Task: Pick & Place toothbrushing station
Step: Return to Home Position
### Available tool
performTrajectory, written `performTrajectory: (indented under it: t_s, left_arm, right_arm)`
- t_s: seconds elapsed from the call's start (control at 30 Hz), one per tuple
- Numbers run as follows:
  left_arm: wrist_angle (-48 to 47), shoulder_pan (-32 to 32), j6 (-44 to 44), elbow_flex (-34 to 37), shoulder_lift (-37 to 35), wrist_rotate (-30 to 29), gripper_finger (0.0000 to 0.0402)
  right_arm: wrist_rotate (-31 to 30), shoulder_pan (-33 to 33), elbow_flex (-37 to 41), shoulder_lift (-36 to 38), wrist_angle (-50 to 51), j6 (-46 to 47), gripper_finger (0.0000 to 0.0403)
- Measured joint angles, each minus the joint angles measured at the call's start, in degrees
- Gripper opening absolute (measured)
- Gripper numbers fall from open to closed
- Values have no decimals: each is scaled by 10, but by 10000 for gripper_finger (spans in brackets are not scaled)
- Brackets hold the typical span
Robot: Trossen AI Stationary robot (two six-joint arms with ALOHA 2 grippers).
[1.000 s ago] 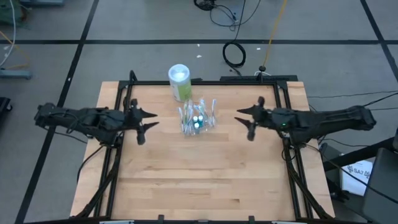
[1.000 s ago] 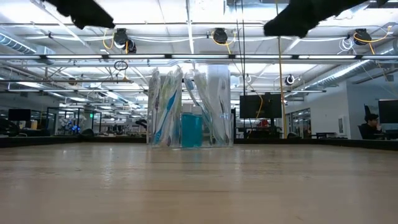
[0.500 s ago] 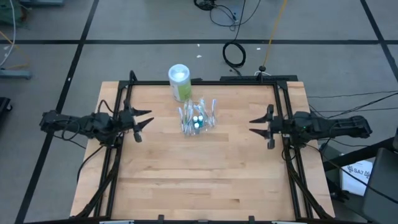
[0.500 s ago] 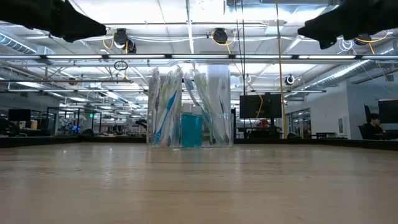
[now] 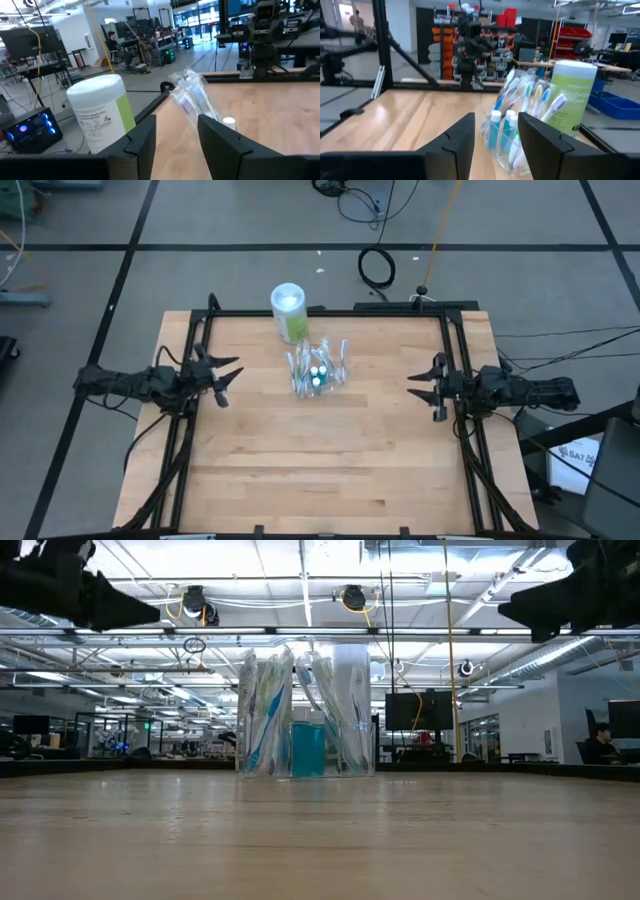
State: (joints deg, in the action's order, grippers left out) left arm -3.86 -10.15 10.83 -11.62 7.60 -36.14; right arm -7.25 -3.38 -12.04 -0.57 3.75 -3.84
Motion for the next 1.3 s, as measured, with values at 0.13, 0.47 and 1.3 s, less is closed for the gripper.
performTrajectory:
  t_s: [0.13,0.47,1.3]
  left_arm:
    - [28,0,3,37,-31,-1,152]
    - [102,1,18,109,-62,0,152]
    - [71,1,37,106,-61,154,152]
  right_arm:
    - [-1,0,19,-4,-28,1,142]
    - [-5,0,78,1,-96,-8,144]
    - [-2,0,91,-2,-85,1,142]
